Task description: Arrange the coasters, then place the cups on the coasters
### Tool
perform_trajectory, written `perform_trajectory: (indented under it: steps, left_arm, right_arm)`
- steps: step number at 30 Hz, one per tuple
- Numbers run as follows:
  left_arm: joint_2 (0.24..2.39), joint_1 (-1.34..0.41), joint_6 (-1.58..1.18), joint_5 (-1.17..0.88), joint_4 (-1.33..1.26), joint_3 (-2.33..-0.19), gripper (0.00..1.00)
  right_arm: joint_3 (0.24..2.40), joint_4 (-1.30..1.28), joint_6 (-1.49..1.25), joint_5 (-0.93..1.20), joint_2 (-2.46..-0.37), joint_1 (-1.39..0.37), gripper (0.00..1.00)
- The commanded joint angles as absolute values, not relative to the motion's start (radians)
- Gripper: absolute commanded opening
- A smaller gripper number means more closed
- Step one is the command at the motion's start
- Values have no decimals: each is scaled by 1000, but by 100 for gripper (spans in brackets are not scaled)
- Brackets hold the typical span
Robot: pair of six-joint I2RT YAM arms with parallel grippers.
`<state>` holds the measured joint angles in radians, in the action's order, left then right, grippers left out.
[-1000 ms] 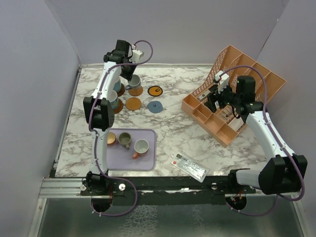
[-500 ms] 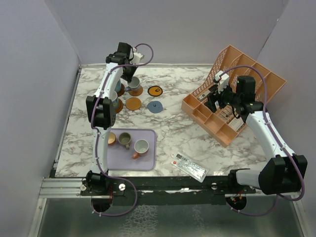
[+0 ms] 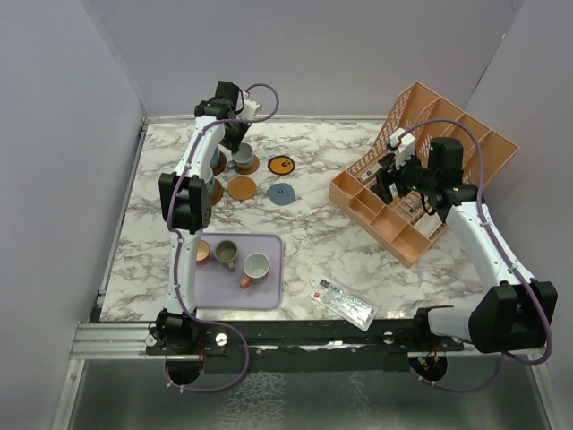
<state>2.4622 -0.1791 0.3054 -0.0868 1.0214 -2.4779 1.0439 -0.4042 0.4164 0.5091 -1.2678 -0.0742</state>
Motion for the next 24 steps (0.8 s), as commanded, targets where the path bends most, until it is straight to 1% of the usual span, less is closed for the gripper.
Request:
perform_trajectory:
  steps: [1, 6, 7, 12, 14, 24]
  left_arm:
    - [2463, -186, 309, -68, 1005, -2520, 0]
    - [2471, -186, 311, -67, 1005, -2517, 0]
    - [2474, -186, 311, -66, 1005, -2517, 1]
    - [2489, -186, 318, -62, 1005, -2521, 16]
    - [2495, -186, 323, -61, 1003, -2528, 21]
    - [2501, -186, 371, -57, 955, -2533, 33]
  right_arm:
    - [1043, -407, 430, 489, -1259, -69, 78]
    - [1042, -406, 430, 488, -1259, -69, 78]
    - [1043, -406, 430, 488, -1259, -69, 78]
    - [1043, -406, 430, 488, -1260, -69, 78]
    - [1042, -405, 430, 486, -1261, -69, 78]
    - [1041, -404, 430, 480, -1265, -68, 78]
